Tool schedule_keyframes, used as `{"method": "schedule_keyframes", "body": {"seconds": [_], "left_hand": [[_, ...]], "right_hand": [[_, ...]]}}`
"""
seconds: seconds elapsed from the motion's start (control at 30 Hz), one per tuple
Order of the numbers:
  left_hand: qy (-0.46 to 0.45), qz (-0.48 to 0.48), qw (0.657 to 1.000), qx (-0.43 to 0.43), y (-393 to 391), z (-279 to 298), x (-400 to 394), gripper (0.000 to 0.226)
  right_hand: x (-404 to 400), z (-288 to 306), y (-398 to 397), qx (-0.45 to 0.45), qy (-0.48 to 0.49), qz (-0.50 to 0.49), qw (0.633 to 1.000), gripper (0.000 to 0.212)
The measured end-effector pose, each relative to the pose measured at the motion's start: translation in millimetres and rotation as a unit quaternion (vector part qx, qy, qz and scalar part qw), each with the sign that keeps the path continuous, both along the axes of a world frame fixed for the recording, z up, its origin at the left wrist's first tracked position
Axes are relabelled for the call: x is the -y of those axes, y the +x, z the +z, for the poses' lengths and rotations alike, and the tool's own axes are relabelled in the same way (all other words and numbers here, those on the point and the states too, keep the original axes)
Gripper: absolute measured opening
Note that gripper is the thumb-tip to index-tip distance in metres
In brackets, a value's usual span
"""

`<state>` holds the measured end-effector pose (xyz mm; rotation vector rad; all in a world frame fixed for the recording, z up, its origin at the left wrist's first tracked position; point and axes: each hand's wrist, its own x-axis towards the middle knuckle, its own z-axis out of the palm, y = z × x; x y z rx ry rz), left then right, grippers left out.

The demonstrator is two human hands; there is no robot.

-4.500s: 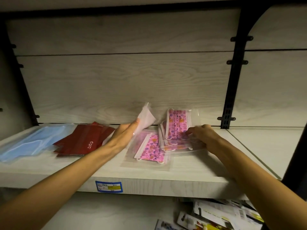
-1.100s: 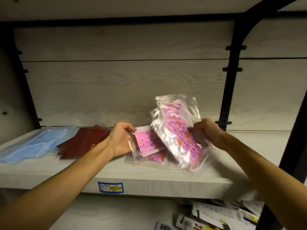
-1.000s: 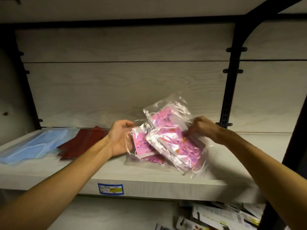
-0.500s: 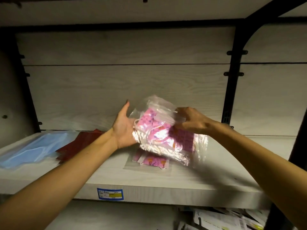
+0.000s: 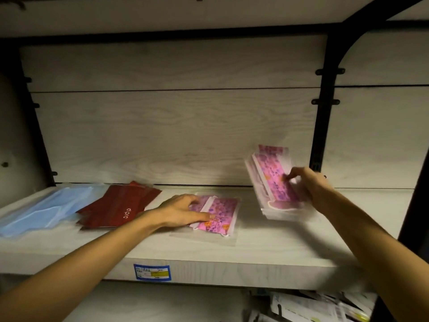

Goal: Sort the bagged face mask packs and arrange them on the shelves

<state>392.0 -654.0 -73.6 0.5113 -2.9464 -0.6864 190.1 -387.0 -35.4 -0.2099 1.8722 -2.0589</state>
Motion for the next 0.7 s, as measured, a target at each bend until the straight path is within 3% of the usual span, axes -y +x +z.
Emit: {"method": "schedule_keyframes", "body": {"seconds": [0.13,0.23,0.5,0.7], "left_hand": [[0.078,-0.051,0.995,0.040,3,7,5,0.064],[0.133,-0.045,0.990,0.027,3,11,8,0.061],[0.109,-0.033,0.993,0.001,2,26,9,0.052],[0.109,0.059,0.981,-0.150,-1,26,25,0.051]], "right_hand": [[-7,-23,7,-0.004,0.003,0.016,1.000,0.016],[-11,-22,10,-0.006,-0.018,-0.008,1.000,0.002],[-18,-21,13,-0.019,-0.020,-0.030,0.999,0.006],[-20,-21,10,-0.033,-0.027,-0.050,0.998,0.005]]}}
